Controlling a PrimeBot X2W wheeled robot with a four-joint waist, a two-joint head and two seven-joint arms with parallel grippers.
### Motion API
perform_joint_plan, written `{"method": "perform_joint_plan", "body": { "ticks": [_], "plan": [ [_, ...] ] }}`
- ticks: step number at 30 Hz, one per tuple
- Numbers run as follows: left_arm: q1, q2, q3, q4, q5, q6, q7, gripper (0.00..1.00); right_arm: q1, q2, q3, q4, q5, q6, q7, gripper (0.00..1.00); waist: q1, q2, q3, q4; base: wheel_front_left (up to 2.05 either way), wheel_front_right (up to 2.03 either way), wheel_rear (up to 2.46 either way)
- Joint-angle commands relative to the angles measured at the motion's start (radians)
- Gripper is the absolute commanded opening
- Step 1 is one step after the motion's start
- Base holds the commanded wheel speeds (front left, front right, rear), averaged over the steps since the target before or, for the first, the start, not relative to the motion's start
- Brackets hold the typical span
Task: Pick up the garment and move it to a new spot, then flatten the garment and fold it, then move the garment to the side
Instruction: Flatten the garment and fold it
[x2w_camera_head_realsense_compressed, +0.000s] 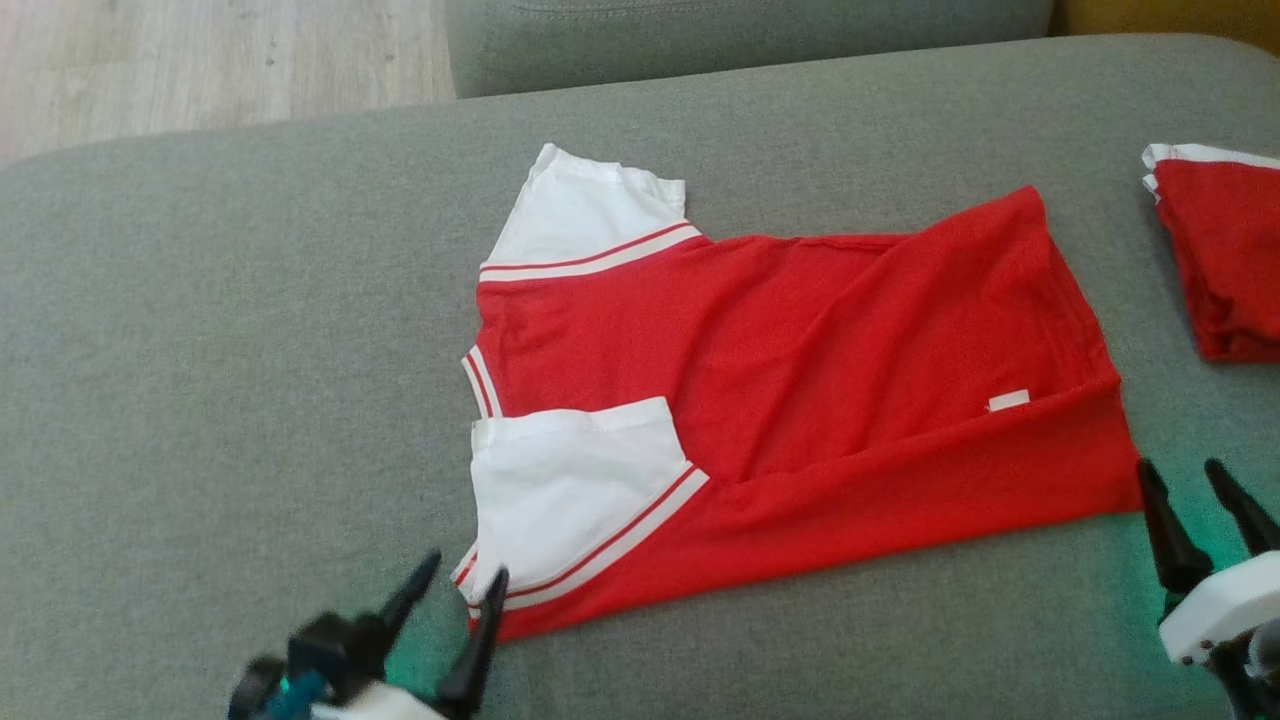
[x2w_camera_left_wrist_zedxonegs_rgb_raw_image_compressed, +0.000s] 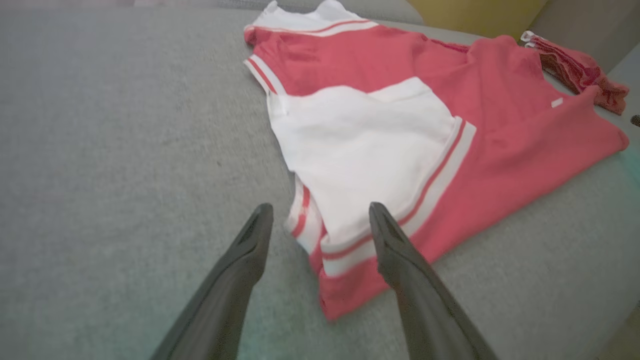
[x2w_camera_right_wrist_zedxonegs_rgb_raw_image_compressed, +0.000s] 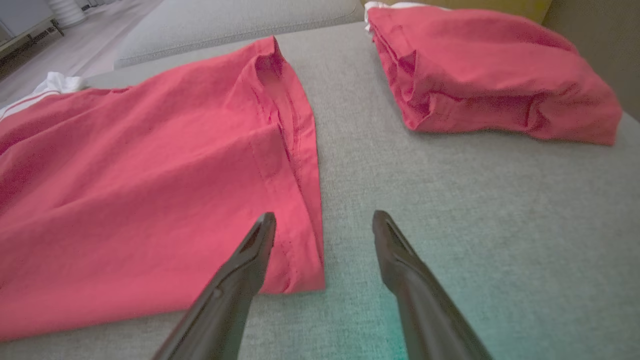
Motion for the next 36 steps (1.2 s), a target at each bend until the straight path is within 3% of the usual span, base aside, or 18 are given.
{"method": "perform_joint_plan", "body": {
  "ticks": [1, 4, 7, 13, 17, 22, 30, 36],
  "plan": [
    [-0.085, 0.041, 0.048, -0.046, 0.006, -0.007, 0.002, 1.00, 0.015, -0.023, -0.017, -0.042, -0.018, -0.001, -0.015, 1.00, 0.0000, -0.0001, 0.009, -0.003, 0.00, 0.00, 0.00],
    [-0.183, 0.101, 0.067, -0.067, 0.036, -0.030, 0.035, 1.00, 0.018, -0.003, -0.053, -0.078, -0.050, -0.001, -0.011, 1.00, 0.0000, -0.0001, 0.030, -0.009, 0.00, 0.00, 0.00],
    [-0.326, 0.151, 0.082, -0.085, 0.051, -0.079, 0.087, 1.00, 0.009, 0.020, -0.076, -0.123, -0.084, -0.001, 0.004, 1.00, 0.0000, -0.0001, 0.064, -0.020, 0.00, 0.00, 0.00],
    [-0.658, 0.178, 0.051, -0.041, -0.004, -0.149, 0.272, 1.00, -0.035, 0.072, -0.113, -0.201, -0.151, -0.001, 0.016, 1.00, 0.0000, -0.0001, 0.137, -0.066, 0.00, 0.00, 0.00],
    [-0.855, 0.174, -0.022, 0.054, -0.089, -0.157, 0.393, 1.00, -0.076, 0.120, -0.110, -0.225, -0.192, -0.001, 0.021, 1.00, 0.0000, -0.0001, 0.187, -0.115, 0.00, 0.00, 0.00],
    [-1.036, 0.214, -0.130, 0.184, -0.212, -0.158, 0.529, 1.00, -0.135, 0.162, -0.072, -0.230, -0.207, -0.001, 0.018, 1.00, 0.0000, -0.0001, 0.258, -0.191, 0.00, 0.00, 0.00],
    [-1.184, 0.261, -0.202, 0.382, -0.252, -0.158, 0.568, 1.00, -0.178, 0.192, -0.046, -0.199, -0.198, -0.001, -0.012, 1.00, 0.0000, -0.0001, 0.323, -0.272, 0.00, 0.00, 0.00],
    [-1.237, 0.305, -0.267, 0.451, -0.283, -0.158, 0.575, 1.00, -0.207, 0.210, -0.016, -0.162, -0.182, -0.001, -0.044, 1.00, 0.0000, -0.0001, 0.363, -0.318, 0.00, 0.00, 0.00]
  ]
}}
